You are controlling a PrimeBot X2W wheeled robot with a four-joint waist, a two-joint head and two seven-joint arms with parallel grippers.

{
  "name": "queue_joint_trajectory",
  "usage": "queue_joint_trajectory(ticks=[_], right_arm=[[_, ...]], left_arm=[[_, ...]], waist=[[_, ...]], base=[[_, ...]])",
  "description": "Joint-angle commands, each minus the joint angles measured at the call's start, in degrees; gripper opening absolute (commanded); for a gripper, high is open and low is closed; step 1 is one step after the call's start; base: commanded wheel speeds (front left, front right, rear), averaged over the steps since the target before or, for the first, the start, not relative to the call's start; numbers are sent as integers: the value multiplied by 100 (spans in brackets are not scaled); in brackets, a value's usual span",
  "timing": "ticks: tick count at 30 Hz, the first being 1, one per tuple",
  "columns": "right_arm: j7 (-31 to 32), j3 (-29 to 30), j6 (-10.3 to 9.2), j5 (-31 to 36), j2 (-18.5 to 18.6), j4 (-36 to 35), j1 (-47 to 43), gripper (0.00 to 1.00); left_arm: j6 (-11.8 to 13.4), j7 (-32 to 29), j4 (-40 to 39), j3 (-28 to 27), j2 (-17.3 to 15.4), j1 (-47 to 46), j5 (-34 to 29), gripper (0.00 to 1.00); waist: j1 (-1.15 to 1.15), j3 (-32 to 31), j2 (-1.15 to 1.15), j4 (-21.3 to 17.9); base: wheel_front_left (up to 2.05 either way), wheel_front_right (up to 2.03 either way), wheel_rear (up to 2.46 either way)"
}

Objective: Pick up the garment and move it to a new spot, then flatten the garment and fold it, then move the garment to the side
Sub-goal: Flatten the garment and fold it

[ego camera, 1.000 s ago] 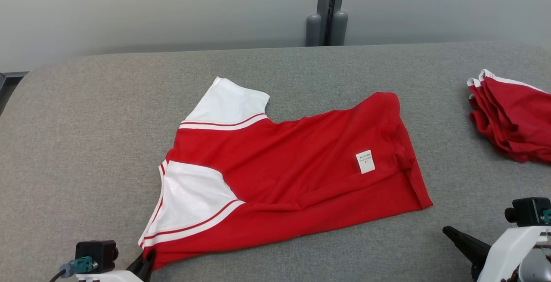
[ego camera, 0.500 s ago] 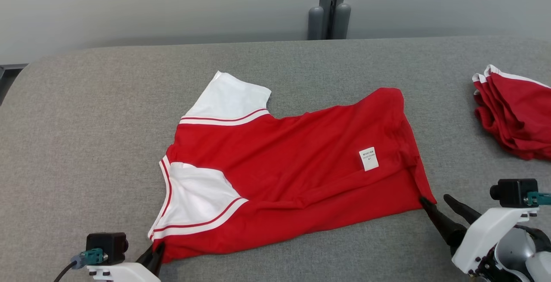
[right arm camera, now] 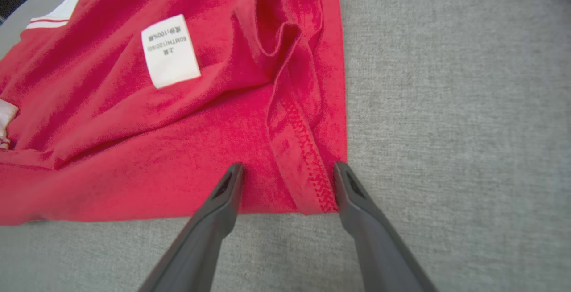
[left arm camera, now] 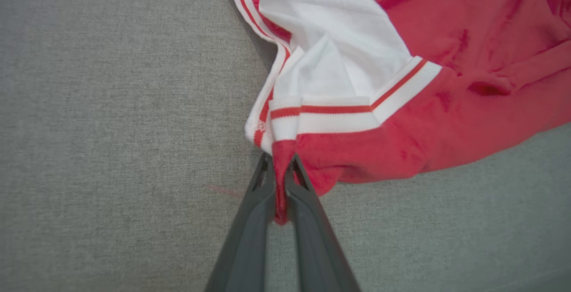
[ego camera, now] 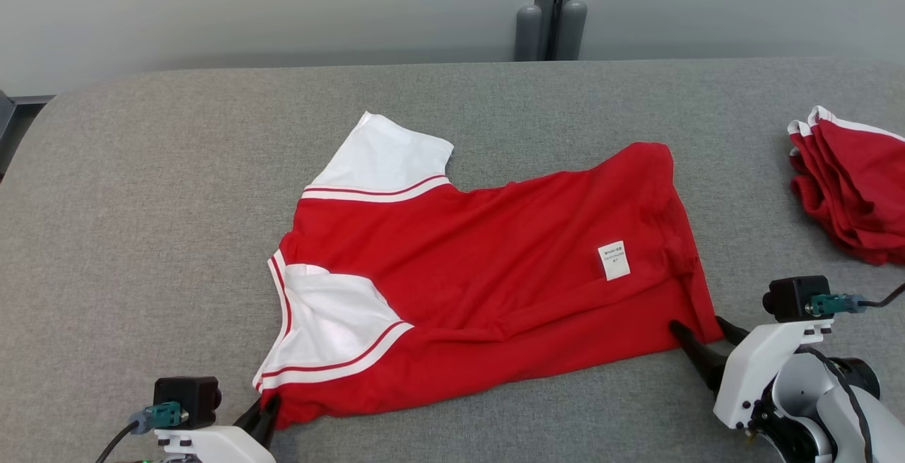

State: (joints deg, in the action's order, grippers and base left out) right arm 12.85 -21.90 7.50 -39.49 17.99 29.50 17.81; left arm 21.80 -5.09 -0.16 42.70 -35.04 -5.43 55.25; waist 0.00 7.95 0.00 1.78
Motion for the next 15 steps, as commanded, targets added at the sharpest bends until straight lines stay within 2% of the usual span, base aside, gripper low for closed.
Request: queue_joint_trajectory(ticks=[1, 2, 3, 5, 15], right_arm=[[-15, -10, -1, 13, 37, 102, 71, 100], [-8, -49, 0, -3, 17, 189, 115, 80], [10, -86, 0, -14, 12, 277, 156, 42], [-19, -163, 0, -34, 16, 406, 225, 0], [-264, -359, 0, -360, 236, 458, 372, 0]], left_arm=[[-9, -5, 17, -6, 3, -92, -21, 0], [-17, -7, 24, -3, 8, -99, -17, 0], [-26, -8, 30, -3, 10, -108, -13, 0], [-41, -12, 41, 1, 17, -125, -6, 0], [-52, 15, 118, -6, 9, -90, 21, 0]], waist=[[0, 0, 0, 2], [0, 4, 0, 5], [0, 9, 0, 6], [0, 16, 0, 11], [0, -62, 0, -17]], base=[[0, 0, 0], [0, 0, 0], [0, 0, 0], [0, 0, 0], [0, 0, 0]])
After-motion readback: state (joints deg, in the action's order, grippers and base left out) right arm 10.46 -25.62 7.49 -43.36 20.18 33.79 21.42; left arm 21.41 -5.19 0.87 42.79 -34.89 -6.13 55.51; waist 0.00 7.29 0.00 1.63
